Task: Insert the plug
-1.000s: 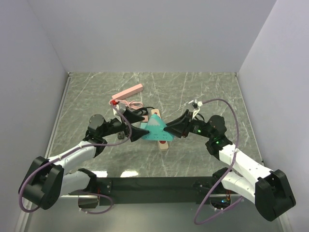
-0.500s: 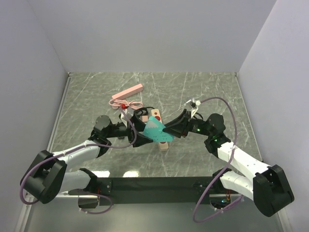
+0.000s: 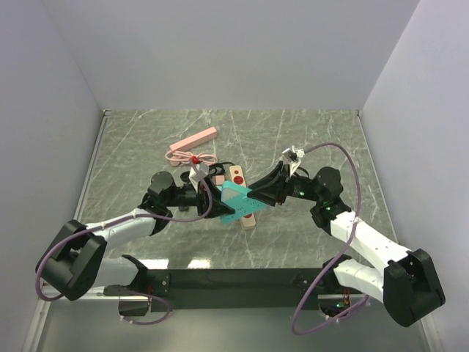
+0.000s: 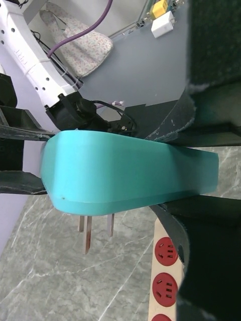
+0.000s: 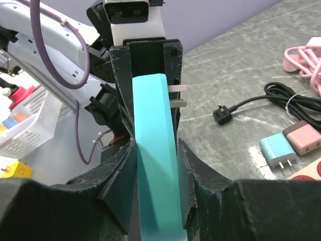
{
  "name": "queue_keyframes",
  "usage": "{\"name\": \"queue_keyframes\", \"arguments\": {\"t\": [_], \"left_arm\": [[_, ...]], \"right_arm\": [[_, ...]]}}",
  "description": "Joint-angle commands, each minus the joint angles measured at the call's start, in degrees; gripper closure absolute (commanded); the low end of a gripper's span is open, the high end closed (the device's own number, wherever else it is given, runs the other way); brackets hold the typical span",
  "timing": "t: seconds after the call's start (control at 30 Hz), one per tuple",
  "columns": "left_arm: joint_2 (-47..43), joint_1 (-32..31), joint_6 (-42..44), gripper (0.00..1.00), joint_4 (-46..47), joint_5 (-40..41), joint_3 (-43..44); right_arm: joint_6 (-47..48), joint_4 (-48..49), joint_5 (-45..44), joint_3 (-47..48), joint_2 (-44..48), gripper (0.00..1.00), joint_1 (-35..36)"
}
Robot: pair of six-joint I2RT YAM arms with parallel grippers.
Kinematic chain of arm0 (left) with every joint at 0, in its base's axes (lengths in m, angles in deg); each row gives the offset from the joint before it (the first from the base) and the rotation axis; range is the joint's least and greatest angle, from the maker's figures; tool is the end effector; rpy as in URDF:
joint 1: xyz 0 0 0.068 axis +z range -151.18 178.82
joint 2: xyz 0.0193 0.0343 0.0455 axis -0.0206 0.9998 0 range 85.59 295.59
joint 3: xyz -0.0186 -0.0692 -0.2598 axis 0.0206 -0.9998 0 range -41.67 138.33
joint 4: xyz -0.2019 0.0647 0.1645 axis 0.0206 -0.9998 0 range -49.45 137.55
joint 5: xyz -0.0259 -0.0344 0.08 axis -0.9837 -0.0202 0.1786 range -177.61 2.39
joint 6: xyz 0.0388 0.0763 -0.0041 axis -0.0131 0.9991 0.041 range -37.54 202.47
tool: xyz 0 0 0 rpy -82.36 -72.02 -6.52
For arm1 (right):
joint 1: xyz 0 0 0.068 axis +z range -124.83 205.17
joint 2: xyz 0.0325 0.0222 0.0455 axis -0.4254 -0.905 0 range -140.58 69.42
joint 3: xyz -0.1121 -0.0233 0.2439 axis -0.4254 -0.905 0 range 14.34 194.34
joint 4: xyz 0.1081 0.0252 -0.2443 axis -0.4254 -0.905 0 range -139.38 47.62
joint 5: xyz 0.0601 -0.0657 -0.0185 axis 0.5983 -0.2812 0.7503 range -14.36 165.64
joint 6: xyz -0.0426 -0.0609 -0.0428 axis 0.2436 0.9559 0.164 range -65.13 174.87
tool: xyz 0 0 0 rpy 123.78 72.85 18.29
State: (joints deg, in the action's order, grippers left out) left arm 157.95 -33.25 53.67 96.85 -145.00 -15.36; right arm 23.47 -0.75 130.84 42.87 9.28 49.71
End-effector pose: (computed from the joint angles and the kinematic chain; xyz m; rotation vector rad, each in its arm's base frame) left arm 0.1983 -0.1993 0.2283 0.9335 1.5103 -1.5488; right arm 0.2034 0.1612 0.2788 -0.7883 1.4516 1.4311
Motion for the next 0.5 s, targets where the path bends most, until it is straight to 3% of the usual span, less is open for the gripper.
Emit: {"name": "queue_keyframes", "arguments": {"t": [0.0, 0.07, 0.1, 0.13, 0.17, 0.33, 0.47], "left_arm": [[-0.3, -1.3, -0.6, 0.99, 2.0, 1.9, 3.0], [-1.2, -1.3, -0.6, 0.99, 0.5, 3.6, 3.3], [-2.6, -1.3, -0.6, 0.99, 0.1, 5.0, 3.2], [-3.3, -1.3, -1.2, 0.99, 0.1, 5.5, 3.1], [-4.0, -1.3, -1.6, 0.99, 0.3, 6.1, 3.1], [-8.1, -1.3, -4.9, 0.99, 1.6, 8.4, 2.4], [-11.3, -1.2, -8.5, 0.99, 1.8, 14.7, 2.4]], "right_arm": [[3.4, -2.7, -5.9, 4.5, -0.2, 0.83, -0.1], [3.8, -4.3, -6.7, 5.3, 0.3, 0.61, -2.2], [3.5, -5.1, -6.7, 6.1, 1.2, 0.34, -3.3], [3.1, -5.2, -6.6, 6.4, 1.8, 0.28, -4.9], [2.2, -5.4, -6.3, 6.9, 3.3, 0.15, -7.9], [3.8, -9.6, -7.7, 8.6, 7.8, 0.06, -13.3], [-1.5, -2.4, -6.5, 4.7, 10.9, 0.05, -15.4]]}}
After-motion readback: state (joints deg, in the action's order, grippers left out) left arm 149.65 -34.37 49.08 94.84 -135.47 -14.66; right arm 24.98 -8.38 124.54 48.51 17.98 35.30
